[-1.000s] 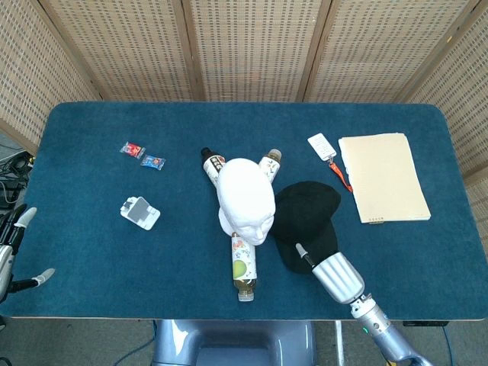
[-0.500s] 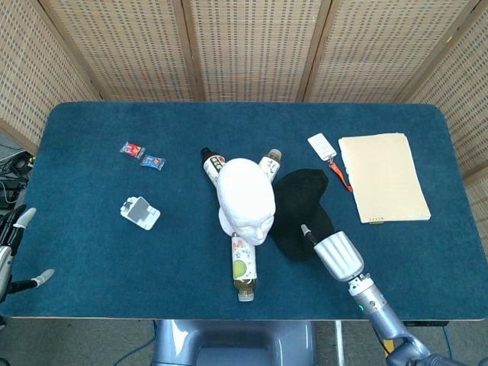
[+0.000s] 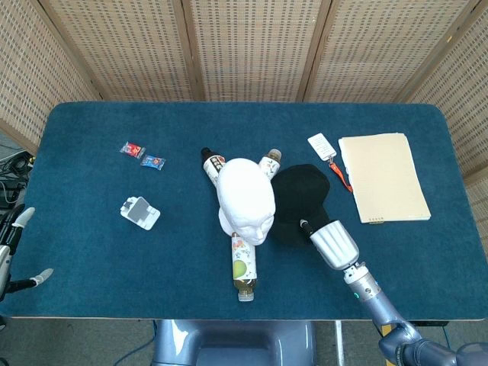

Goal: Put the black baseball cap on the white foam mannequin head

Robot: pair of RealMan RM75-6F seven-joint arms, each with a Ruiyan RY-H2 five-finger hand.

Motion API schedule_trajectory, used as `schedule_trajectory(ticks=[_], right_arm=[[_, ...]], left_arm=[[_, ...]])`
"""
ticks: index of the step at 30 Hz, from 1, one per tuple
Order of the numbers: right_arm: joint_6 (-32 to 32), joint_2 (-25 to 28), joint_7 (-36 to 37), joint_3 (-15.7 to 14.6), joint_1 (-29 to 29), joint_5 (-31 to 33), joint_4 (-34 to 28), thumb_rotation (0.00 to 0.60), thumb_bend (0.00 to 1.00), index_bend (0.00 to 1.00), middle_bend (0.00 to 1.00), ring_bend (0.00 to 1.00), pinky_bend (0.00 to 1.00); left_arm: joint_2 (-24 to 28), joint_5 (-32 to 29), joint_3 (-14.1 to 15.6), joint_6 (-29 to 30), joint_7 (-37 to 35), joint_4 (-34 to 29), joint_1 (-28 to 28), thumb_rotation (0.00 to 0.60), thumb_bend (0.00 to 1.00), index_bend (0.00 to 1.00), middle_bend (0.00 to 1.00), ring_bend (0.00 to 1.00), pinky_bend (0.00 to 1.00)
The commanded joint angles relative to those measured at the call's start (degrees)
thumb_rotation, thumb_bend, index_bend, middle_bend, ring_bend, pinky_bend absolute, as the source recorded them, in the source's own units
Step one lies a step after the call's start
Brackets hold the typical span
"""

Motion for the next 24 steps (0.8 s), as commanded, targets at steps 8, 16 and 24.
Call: schedule_trajectory(ticks=[8,16,24], right_arm=[[3.16,1.96,6.08,4.74,-0.21,6.37,-0.77,0.600,0.79,0.70,1.00,1.00,1.00],[3.97,6.65,7.23,12.39,1.70,12.65,-1.86,0.600,0.79,0.71,1.00,1.00,1.00],[4.40,12.61,5.76,18.33,3.80,16.48,-5.93,0.600,0.79,0.72,1.00,1.00,1.00]], left_arm=[[-0.04,-0.02,0.10,-0.39,0.13,0.04,-0.16,0.600,0.00,0.00,0.00,0.00,0.00],[-0.02,0.32,0.30,-0.41,0.33,-0.24,-0.16,0.600,0.00,0.00,0.00,0.00,0.00],[0.24,0.51,0.32,0.00,-0.45,-0.24,0.05,0.600,0.00,0.00,0.00,0.00,0.00]])
